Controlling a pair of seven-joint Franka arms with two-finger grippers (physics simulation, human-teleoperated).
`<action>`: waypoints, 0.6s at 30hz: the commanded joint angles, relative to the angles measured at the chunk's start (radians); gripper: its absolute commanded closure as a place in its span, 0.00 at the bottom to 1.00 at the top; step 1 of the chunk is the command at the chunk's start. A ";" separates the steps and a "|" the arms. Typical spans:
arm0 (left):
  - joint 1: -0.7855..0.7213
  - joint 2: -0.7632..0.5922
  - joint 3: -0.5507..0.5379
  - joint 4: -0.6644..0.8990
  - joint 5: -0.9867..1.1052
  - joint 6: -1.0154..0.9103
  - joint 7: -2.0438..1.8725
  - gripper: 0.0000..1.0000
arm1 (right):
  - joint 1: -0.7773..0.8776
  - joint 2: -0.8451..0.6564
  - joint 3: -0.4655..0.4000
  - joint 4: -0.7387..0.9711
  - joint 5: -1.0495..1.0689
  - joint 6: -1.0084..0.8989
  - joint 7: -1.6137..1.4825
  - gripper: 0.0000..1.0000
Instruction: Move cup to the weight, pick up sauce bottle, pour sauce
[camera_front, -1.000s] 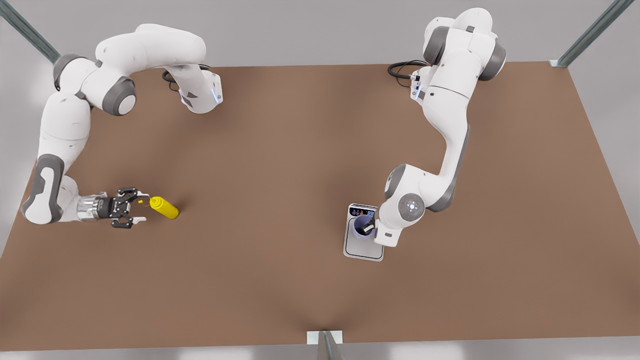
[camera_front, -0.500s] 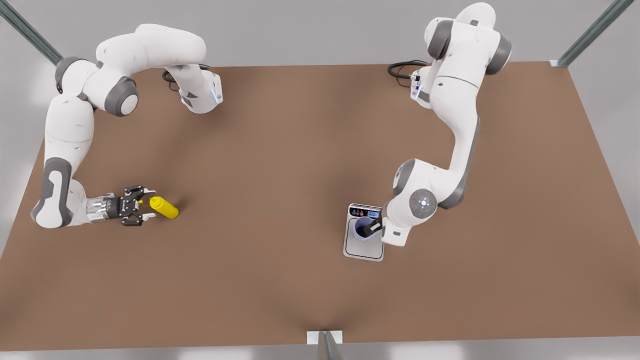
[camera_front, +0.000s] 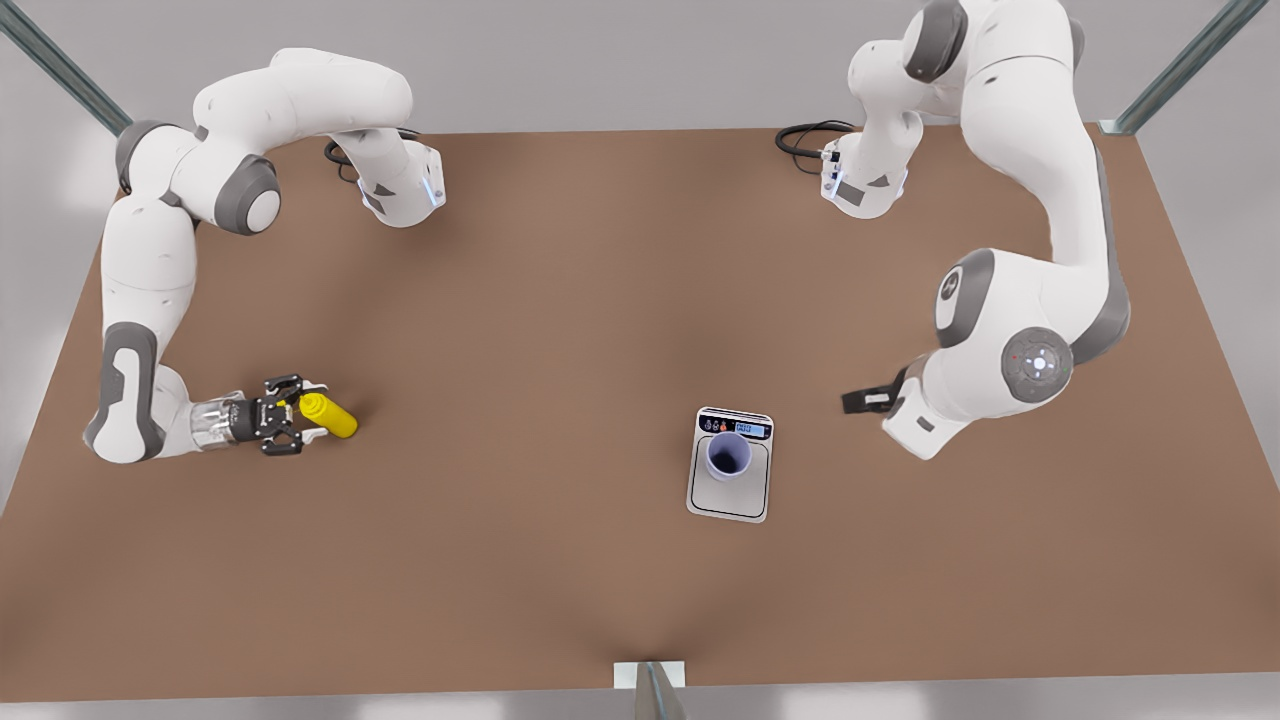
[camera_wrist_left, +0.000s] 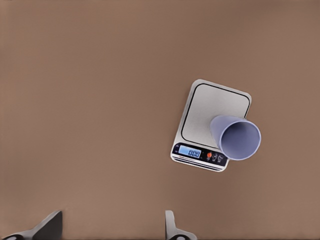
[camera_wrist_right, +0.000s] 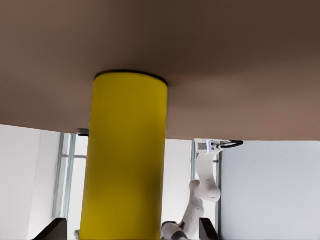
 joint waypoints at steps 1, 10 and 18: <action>0.001 0.000 0.014 0.000 0.057 0.000 0.007 0.01 | -0.002 0.000 0.002 -0.003 -0.001 0.000 -0.012 0.24; 0.001 -0.008 0.017 0.000 0.048 -0.041 0.085 0.01 | 0.000 0.000 0.033 -0.006 -0.012 0.008 -0.019 0.70; 0.001 -0.032 0.017 0.000 0.050 -0.063 0.081 0.00 | -0.003 -0.005 0.036 0.015 -0.001 0.005 -0.024 0.79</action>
